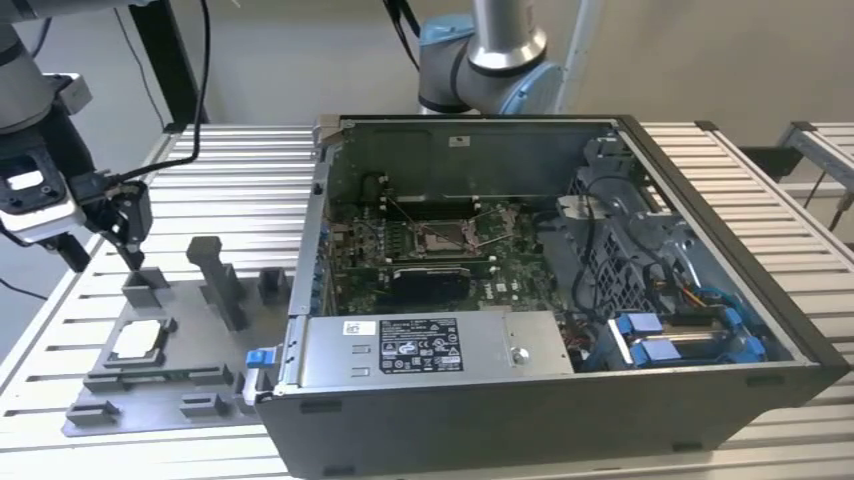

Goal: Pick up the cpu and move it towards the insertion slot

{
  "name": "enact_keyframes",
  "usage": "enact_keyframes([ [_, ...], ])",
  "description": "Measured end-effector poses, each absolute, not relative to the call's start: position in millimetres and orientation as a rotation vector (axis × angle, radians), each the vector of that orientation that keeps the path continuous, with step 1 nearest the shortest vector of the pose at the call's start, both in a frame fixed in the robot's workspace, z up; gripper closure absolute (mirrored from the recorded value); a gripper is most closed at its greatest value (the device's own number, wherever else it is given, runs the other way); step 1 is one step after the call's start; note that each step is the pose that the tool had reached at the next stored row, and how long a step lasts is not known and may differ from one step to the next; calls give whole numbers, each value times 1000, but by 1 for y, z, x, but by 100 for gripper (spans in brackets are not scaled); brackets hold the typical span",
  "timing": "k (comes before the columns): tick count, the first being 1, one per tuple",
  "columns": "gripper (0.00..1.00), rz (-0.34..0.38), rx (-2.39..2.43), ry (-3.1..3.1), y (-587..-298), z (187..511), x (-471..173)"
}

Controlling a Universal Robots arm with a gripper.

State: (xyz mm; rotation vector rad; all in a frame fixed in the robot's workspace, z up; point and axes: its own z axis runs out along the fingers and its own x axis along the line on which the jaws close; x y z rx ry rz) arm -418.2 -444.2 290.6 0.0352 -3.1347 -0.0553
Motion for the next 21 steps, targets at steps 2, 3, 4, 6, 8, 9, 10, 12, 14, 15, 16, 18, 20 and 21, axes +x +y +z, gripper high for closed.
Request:
enact_keyframes([
  [2, 0, -55, 35, -3135, -444, 286, -419],
  [3, 0, -55, 35, -3135, -444, 284, -419],
  [4, 0, -55, 35, -3134, -444, 283, -419],
  [6, 0, -55, 35, -3134, -444, 280, -419],
  [8, 0, -54, 35, -3131, -444, 278, -419],
  [9, 0, -53, 35, -3130, -444, 277, -419],
  [10, 0, -53, 35, -3129, -444, 276, -419],
  [12, 0, -53, 35, -3129, -444, 274, -419],
  [14, 0, -52, 35, -3128, -444, 272, -419],
  [15, 0, -51, 35, -3127, -444, 271, -419],
  [16, 0, -51, 35, -3126, -444, 270, -419],
  [18, 0, -51, 35, -3126, -444, 266, -419],
  [20, 0, -51, 35, -3126, -444, 263, -419],
  [21, 0, -50, 35, -3126, -445, 261, -419],
])
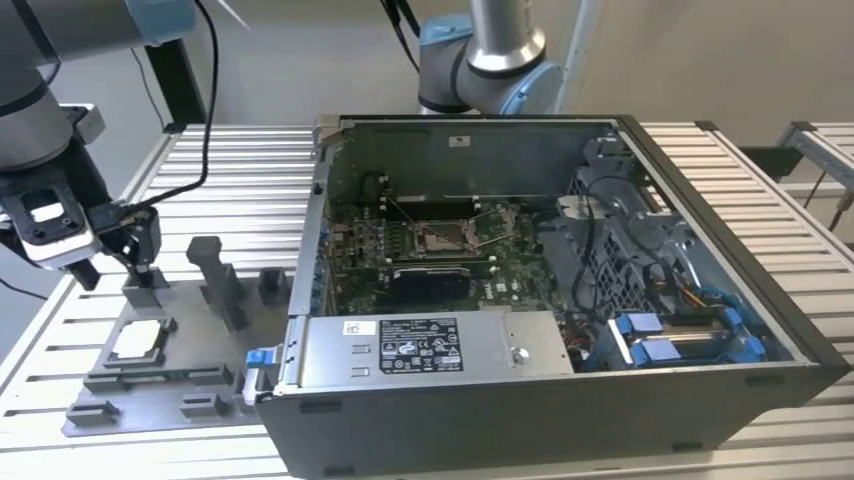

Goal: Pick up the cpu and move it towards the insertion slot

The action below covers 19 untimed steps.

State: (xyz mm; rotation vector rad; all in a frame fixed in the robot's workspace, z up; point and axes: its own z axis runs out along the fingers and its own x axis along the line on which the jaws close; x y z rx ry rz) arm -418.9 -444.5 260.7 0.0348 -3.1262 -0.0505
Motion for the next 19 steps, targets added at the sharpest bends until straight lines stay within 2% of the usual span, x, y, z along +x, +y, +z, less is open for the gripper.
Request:
enact_keyframes([
  [19, 0, -50, 35, -3121, -455, 227, -419],
])
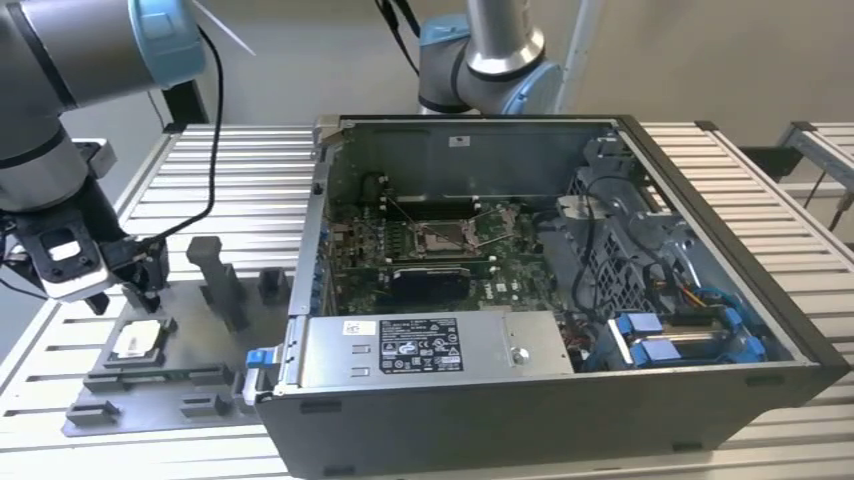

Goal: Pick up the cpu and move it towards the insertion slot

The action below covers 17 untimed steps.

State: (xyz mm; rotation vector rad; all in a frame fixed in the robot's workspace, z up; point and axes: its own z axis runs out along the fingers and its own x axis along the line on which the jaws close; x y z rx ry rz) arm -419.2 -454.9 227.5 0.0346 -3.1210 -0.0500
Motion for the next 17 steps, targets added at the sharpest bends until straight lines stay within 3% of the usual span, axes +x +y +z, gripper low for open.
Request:
enact_keyframes([
  [17, 0, -50, 66, -3120, -463, 202, -421],
])
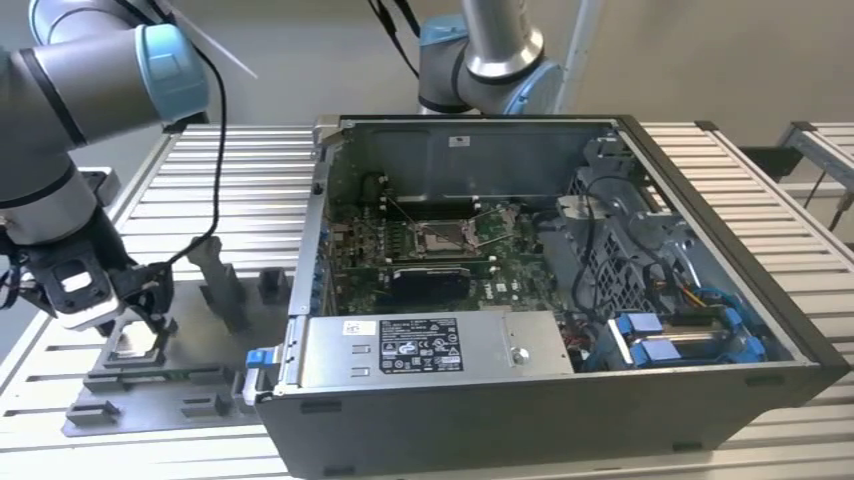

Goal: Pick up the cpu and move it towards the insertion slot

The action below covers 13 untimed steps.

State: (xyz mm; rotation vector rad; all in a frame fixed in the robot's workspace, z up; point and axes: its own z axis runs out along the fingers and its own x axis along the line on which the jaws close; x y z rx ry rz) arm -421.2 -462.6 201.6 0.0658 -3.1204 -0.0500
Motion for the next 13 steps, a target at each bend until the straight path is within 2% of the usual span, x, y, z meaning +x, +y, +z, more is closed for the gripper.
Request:
enact_keyframes([
  [13, 0, -49, 107, -3119, -465, 191, -421],
])
